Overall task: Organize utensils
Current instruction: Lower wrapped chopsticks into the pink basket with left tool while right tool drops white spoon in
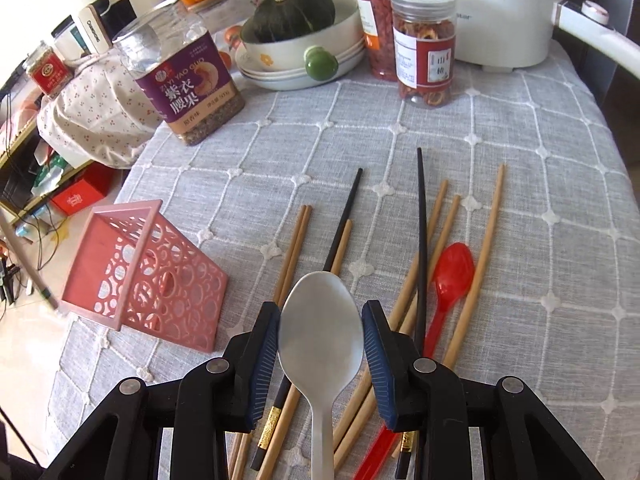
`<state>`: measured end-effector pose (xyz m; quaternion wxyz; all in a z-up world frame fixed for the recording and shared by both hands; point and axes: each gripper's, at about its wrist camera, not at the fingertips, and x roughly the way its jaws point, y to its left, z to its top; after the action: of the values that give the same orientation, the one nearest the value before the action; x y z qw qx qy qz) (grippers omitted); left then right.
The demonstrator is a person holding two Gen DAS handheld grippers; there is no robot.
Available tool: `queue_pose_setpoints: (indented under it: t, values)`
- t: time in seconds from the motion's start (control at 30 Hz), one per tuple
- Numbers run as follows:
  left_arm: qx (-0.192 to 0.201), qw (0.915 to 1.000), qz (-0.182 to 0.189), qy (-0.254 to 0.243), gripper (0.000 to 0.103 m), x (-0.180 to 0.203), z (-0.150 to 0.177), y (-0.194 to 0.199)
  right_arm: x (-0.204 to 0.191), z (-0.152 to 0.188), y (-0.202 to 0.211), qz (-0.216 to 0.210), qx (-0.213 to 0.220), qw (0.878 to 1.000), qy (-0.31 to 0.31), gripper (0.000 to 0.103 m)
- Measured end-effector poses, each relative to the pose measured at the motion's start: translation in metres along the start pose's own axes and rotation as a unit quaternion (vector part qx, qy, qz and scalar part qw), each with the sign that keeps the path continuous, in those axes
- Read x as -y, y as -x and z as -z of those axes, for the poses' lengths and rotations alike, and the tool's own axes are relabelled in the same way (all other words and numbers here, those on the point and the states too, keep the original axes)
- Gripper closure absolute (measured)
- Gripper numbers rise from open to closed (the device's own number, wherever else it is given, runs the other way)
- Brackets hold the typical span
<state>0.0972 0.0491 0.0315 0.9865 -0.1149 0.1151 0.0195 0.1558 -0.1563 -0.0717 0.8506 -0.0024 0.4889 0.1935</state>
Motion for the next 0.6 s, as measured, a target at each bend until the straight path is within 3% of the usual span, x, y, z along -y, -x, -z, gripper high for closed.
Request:
queue_pose_setpoints:
  t: [0.37, 0.5, 0.6]
  values:
    - [-0.016, 0.9980, -0.061, -0.012, 0.093, -0.014, 0.034, -0.038, -0.001, 0.000, 0.025, 0.006, 0.066, 0.998, -0.022, 0.065]
    - [-0.053, 0.9965, -0.062, -0.016, 0.092, -0.018, 0.045, -0.047, -0.005, -0.001, 0.036, 0.004, 0.098, 0.995, -0.029, 0.065]
    - [-0.108, 0.9931, -0.045, -0.015, 0.088, -0.020, 0.048, -0.054, -0.011, -0.003, 0.045, 0.004, 0.125, 0.992, -0.028, 0.065]
